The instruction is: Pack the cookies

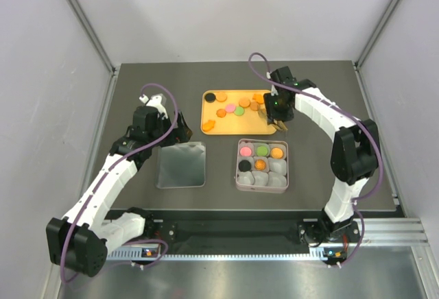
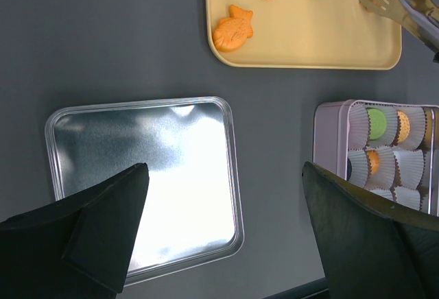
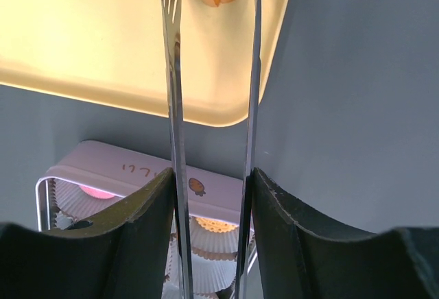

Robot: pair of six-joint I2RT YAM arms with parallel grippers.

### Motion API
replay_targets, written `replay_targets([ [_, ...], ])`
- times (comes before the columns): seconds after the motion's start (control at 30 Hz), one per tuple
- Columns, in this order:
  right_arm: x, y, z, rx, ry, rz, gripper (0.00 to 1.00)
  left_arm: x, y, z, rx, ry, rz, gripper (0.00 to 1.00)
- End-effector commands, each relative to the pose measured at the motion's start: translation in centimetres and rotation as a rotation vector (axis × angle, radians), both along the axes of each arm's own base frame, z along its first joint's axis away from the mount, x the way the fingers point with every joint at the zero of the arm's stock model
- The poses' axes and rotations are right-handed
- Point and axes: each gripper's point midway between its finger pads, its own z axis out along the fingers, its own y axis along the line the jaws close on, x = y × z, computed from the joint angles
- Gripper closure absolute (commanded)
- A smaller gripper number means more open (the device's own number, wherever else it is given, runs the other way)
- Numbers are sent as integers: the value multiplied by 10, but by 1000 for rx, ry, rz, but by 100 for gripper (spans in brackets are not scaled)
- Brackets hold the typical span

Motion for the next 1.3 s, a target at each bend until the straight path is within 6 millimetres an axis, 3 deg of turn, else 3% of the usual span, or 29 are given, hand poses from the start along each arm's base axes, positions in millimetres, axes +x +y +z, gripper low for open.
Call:
replay_targets([
  [0.0, 8, 3, 22, 45, -72, 10, 54, 5, -1, 7, -9, -30, -3, 2],
  [0.23, 9, 5, 26, 53, -78, 12, 58, 4, -1, 8, -9, -33, -3, 2],
  [0.57, 10, 5, 57, 76, -135, 13, 62, 5, -1, 8, -10, -33, -1, 2],
  [0.9, 5, 3, 74, 89, -160, 10, 62, 4, -1, 7, -10, -29, -3, 2],
  [1.2, -32, -2, 105, 148, -194, 28, 62, 4, -2, 8, -14, -33, -7, 2],
  [1.27, -43, -6, 104, 153, -185, 23, 62, 4, -2, 8, -15, -33, -8, 2],
])
